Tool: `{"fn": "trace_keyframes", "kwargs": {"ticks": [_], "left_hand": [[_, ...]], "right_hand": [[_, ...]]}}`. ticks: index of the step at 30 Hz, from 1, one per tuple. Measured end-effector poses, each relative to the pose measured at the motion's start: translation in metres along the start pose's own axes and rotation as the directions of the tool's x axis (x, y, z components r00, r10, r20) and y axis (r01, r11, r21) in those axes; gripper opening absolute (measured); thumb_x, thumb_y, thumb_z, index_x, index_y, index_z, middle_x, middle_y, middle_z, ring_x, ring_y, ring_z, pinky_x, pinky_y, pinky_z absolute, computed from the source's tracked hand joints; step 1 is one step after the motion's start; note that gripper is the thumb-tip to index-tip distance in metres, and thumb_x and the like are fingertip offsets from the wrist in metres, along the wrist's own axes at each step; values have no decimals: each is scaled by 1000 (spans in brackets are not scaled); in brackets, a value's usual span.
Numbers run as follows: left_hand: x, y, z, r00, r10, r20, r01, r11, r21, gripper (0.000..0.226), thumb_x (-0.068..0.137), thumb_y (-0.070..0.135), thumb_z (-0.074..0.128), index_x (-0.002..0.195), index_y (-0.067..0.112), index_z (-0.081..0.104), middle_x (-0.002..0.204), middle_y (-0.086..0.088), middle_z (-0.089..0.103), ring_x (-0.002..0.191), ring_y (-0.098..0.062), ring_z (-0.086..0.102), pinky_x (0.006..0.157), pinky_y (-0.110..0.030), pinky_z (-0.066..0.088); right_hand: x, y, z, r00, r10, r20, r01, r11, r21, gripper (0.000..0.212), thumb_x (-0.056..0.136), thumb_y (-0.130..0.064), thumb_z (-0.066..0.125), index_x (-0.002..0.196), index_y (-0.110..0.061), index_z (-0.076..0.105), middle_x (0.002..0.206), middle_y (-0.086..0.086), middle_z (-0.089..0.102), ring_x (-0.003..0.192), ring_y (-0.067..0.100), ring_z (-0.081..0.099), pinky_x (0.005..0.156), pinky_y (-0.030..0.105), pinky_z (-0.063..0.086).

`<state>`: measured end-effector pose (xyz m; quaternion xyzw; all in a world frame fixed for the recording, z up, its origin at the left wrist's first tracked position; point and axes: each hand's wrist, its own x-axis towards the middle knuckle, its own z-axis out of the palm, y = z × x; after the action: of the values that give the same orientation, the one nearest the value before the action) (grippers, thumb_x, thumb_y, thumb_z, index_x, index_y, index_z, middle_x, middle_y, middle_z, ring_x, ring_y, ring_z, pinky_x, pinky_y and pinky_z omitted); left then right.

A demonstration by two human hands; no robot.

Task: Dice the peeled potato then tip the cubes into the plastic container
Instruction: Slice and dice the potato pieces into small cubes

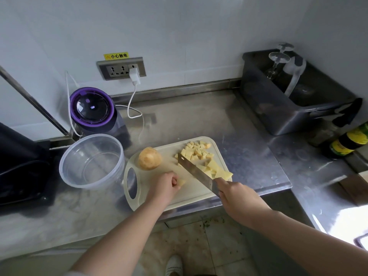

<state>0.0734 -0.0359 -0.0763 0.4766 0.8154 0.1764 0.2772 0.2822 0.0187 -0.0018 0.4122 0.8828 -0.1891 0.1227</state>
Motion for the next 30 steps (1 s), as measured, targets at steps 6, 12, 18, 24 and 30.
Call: {"fn": "trace_keyframes", "kwargs": {"ticks": [6,12,18,24,30], "left_hand": [[0,-2,8,996,-75,-51,69,992,-105,15,86,12,67,100,16,62,92,5,63,91,-15,61,81,-27,49],[1,-5,12,993,-91,-80,80,989,-125,9,88,12,65,94,18,65,90,3,67,85,-13,60,79,-27,47],[3,-6,12,992,-71,-107,60,993,-101,12,87,14,66,99,15,69,97,-2,71,92,-20,64,88,-37,51],[3,-6,12,991,-54,-120,44,996,-84,12,88,13,64,99,14,69,97,-1,71,93,-19,63,89,-35,50],[5,-7,13,992,-54,-114,46,996,-72,12,86,13,66,98,14,69,97,-2,71,93,-21,64,87,-35,50]], "right_hand": [[1,-5,5,996,14,88,-12,1000,-22,32,100,-13,38,130,-23,39,108,3,64,85,22,67,76,38,58],[0,-7,4,990,-18,139,25,999,-43,35,98,-7,40,130,-23,39,108,4,62,86,21,65,78,37,58],[3,-9,6,990,-24,141,29,999,-40,38,95,-3,41,128,-23,39,103,3,62,85,21,64,77,38,57],[2,-12,11,990,-13,144,16,1000,-15,39,95,-3,39,128,-24,39,99,3,62,83,21,64,76,39,58],[0,-14,9,986,-41,162,41,999,1,44,96,-3,37,134,-25,35,102,3,61,83,20,63,74,34,57]]}}
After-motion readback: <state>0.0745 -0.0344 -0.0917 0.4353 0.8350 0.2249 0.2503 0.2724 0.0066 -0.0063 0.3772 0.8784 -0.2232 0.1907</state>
